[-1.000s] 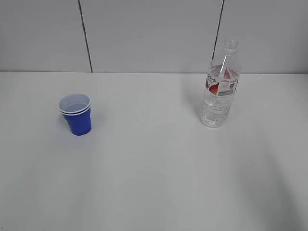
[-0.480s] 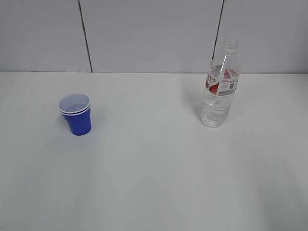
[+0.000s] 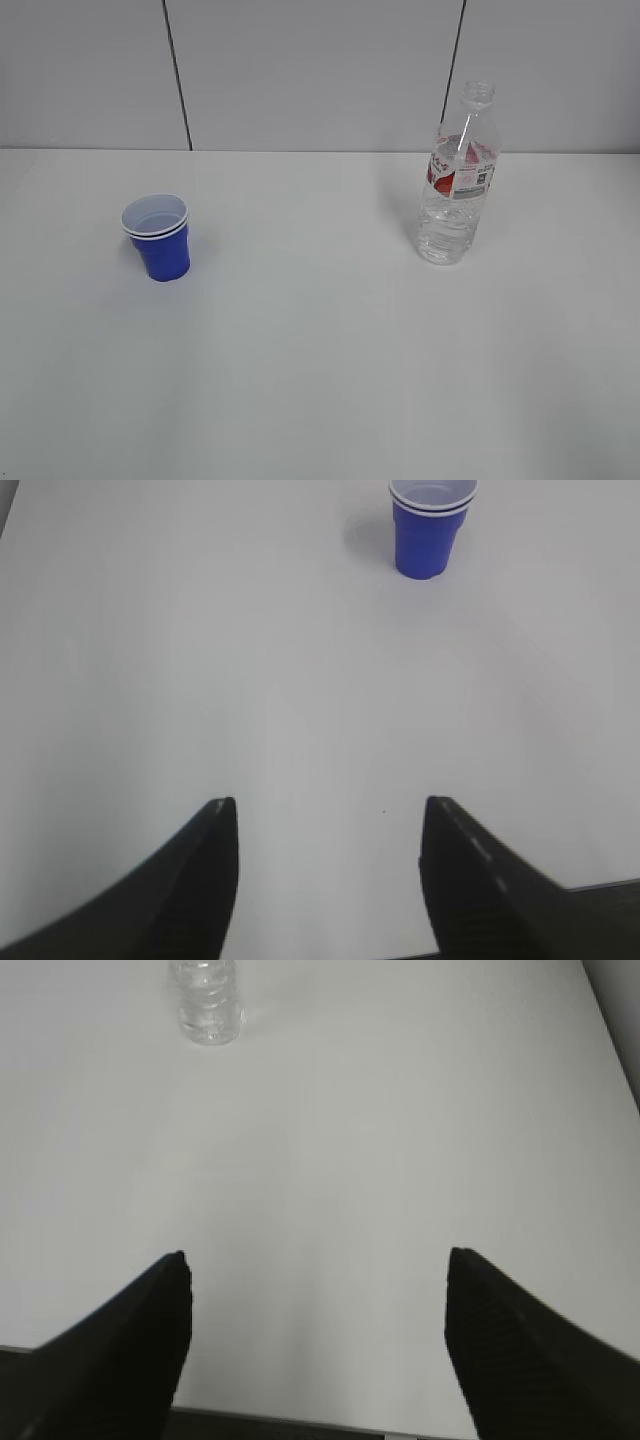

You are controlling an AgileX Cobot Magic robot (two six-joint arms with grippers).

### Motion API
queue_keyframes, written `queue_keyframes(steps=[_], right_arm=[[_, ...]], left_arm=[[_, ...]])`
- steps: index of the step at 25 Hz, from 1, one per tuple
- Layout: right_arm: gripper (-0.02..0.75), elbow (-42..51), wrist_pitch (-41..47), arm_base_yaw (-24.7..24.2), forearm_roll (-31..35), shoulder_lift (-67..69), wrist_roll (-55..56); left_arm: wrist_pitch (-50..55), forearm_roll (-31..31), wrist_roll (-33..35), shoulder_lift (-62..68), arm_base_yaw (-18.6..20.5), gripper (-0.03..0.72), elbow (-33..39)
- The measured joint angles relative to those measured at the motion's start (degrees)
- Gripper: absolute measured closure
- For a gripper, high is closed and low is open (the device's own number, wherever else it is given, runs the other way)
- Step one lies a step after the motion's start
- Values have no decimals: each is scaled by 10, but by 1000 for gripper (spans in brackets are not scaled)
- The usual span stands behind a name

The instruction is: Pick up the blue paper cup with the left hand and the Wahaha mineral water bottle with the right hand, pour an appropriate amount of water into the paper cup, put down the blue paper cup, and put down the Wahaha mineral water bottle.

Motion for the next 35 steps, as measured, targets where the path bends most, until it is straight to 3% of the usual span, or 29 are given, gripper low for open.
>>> queue_keyframes(steps=[35], right_arm=[[150, 16, -24, 0, -32, 0, -1]], left_arm=[[0, 0, 0, 0, 0, 284, 0]])
